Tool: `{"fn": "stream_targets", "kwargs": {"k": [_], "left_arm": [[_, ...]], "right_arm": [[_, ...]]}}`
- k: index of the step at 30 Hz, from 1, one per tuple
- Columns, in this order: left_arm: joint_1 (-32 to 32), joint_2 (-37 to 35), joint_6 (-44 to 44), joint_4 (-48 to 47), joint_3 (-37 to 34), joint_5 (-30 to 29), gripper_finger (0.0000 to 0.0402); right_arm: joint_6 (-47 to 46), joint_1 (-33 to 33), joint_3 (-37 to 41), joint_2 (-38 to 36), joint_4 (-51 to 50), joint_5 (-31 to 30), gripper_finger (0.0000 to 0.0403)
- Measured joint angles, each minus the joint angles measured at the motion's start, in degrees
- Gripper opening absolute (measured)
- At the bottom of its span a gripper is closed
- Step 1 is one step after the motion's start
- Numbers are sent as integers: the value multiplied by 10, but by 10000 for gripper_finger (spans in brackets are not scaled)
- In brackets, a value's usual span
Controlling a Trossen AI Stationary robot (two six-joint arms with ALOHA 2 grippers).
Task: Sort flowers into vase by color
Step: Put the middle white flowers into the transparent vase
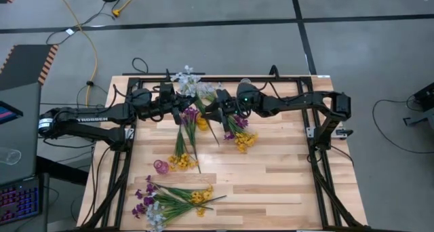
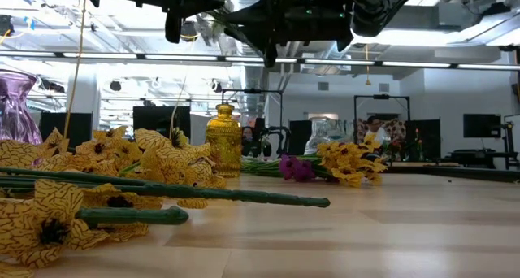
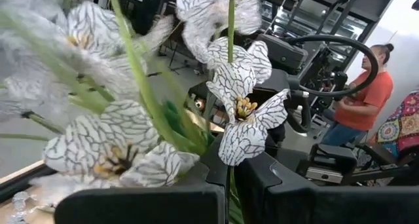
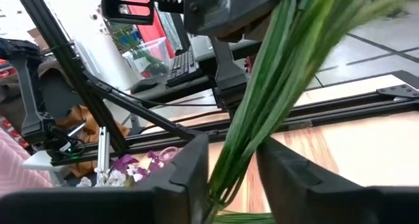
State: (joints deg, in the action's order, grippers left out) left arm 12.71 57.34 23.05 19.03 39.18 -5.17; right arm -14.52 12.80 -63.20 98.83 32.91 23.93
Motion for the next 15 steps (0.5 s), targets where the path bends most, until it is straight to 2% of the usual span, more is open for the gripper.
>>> {"fn": "stream_targets", "kwargs": {"k": [10,15], "left_arm": [[0,0,1,2,0,5,3],[0,0,-4,10,0,4,34]], "right_arm": [[-1,2,0,0,-1,-3,37],[-1,14,0,0,-1,-2,35]]}}
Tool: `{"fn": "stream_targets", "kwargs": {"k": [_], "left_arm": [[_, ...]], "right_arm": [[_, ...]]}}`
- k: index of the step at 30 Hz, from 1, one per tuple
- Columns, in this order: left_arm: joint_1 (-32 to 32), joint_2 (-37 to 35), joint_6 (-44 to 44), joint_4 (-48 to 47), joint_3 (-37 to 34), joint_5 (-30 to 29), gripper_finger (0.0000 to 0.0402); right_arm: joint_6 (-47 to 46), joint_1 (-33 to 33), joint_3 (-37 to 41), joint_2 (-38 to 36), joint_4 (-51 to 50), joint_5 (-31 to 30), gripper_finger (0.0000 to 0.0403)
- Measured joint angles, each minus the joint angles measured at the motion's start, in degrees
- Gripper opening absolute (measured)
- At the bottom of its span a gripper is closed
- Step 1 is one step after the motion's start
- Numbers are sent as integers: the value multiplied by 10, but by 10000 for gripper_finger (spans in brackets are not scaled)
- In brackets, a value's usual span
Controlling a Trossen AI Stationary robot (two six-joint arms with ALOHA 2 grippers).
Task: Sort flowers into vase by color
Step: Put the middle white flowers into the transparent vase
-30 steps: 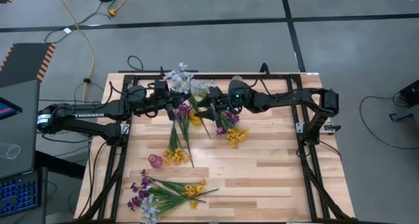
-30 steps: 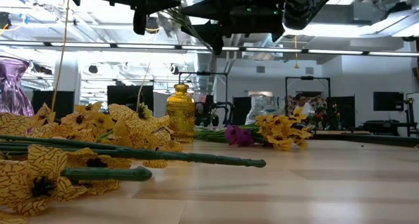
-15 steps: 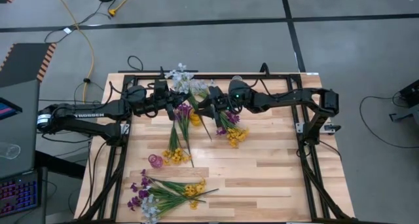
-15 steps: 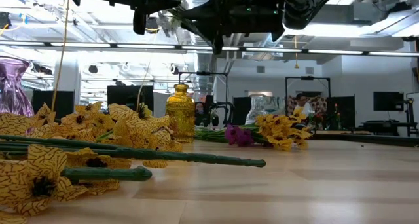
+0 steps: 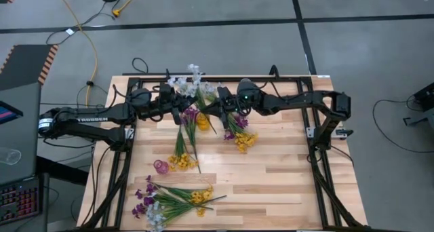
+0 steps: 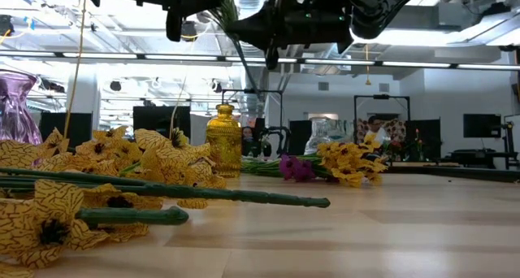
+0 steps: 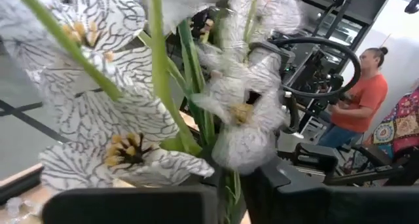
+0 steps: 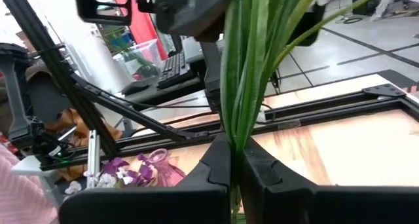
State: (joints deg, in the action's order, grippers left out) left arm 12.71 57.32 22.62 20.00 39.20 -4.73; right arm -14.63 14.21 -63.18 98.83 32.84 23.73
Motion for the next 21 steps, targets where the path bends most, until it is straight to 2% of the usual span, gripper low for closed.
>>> {"fn": "stream_targets", "kwargs": {"k": [12,15,21], "left_arm": [[0,0,-109,4,21,12,152],[0,0,-127,5,23,15,167],[0,0,-137,0,23,13,176]], "right_arm": [[2,55,0,-12,-11,5,36],[8,79,0,-29,-29,6,36],[84,130,0,-94,-104,4,35]]}}
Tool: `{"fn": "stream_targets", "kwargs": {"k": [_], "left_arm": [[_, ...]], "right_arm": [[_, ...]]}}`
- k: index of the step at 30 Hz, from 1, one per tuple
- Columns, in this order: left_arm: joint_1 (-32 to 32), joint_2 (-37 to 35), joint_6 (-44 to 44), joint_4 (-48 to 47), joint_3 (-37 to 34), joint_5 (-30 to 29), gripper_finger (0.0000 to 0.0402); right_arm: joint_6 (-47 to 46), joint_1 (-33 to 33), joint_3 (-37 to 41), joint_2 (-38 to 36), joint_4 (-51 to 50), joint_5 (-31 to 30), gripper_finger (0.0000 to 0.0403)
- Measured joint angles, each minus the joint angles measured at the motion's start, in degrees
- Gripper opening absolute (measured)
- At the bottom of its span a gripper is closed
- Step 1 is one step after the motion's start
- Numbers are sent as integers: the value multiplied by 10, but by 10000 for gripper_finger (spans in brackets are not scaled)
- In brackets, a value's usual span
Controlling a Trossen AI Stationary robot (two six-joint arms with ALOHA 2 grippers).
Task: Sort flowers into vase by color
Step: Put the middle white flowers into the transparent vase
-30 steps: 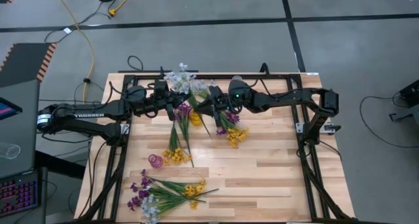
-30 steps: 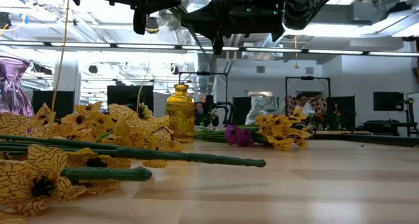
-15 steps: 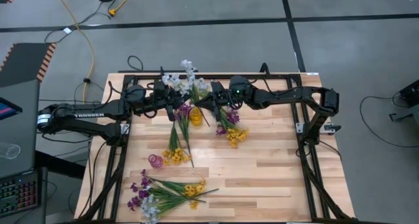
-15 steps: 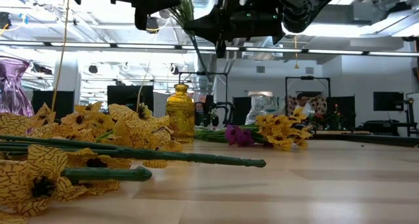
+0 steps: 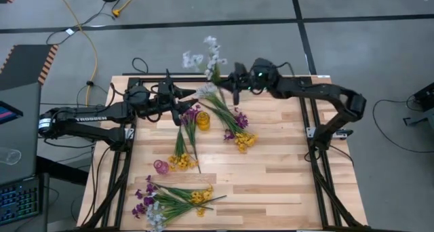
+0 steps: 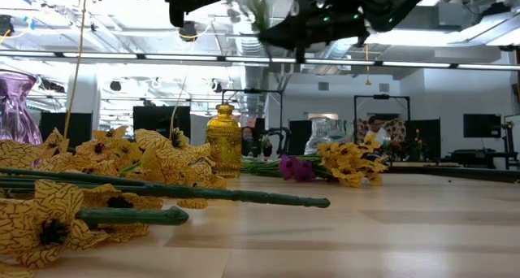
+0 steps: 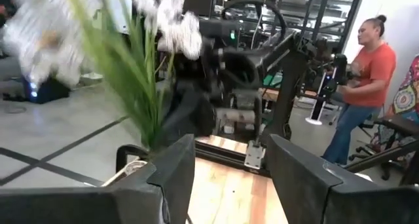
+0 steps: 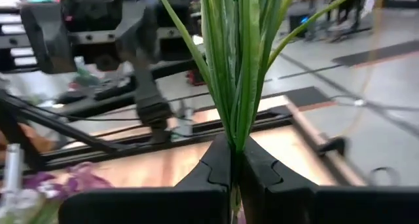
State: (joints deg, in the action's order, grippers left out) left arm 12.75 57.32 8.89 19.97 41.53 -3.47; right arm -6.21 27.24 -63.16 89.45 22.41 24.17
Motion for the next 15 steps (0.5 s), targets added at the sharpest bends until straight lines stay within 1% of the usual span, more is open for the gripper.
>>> {"fn": "stream_targets", "kwargs": {"k": [5,8,12,15], "left_arm": [[0,0,-17,0,0,-1,174],[0,0,-17,0,0,-2,174],[0,0,-17,-2,0,-2,174],[0,0,-17,-19,0,-2,174]], "right_arm": [[61,42,0,-65,-36,0,35],[98,64,1,-92,-43,-1,35],[138,87,35,-116,-23,-3,35],[142,104,75,-120,9,-3,35]]}}
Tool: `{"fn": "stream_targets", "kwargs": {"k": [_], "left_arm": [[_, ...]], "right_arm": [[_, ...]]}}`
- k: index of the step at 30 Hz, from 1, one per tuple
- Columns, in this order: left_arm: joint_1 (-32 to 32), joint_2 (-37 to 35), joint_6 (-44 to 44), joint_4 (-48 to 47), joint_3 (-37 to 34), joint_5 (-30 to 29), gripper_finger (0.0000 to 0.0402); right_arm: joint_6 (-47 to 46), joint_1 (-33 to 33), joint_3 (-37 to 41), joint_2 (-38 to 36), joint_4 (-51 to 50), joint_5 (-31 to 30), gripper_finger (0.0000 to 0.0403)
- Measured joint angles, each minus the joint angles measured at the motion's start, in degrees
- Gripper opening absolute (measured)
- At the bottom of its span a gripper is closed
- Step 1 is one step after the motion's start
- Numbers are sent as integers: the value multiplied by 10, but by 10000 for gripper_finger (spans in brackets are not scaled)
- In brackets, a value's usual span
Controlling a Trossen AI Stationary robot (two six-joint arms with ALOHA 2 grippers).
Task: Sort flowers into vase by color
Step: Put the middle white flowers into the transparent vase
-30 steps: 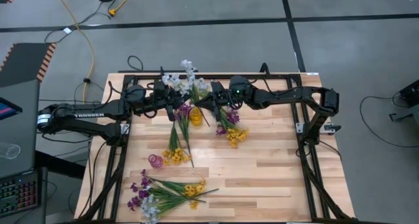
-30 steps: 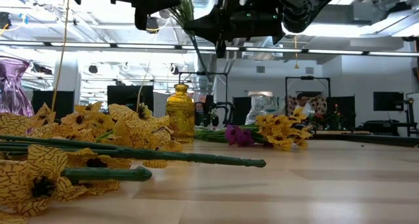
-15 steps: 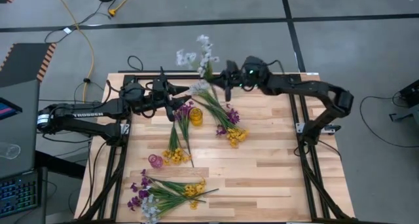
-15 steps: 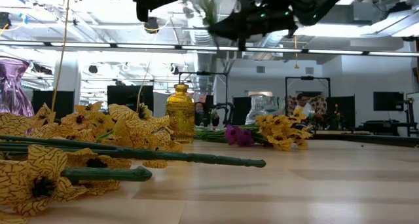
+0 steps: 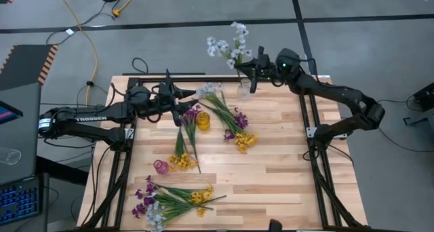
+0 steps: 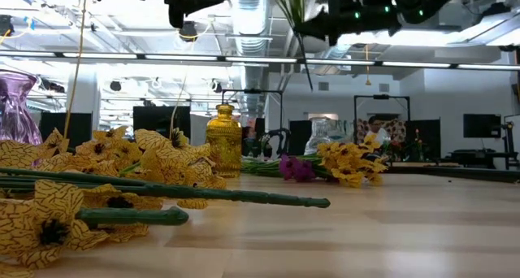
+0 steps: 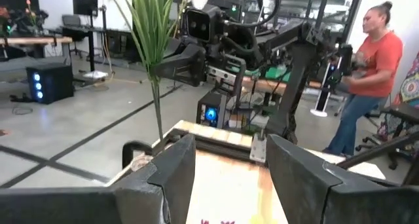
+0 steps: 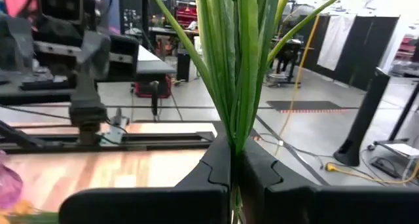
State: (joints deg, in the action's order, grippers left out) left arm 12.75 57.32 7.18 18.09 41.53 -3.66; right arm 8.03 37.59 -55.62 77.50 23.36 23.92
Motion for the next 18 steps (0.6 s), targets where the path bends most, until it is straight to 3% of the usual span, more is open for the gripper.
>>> {"fn": "stream_targets", "kwargs": {"k": [10,18], "left_arm": [[0,0,1,-30,0,0,174],[0,0,1,-32,0,-1,174]], "right_arm": [[0,49,110,37,227,-1,35],[0,61,118,53,223,-1,34]]}}
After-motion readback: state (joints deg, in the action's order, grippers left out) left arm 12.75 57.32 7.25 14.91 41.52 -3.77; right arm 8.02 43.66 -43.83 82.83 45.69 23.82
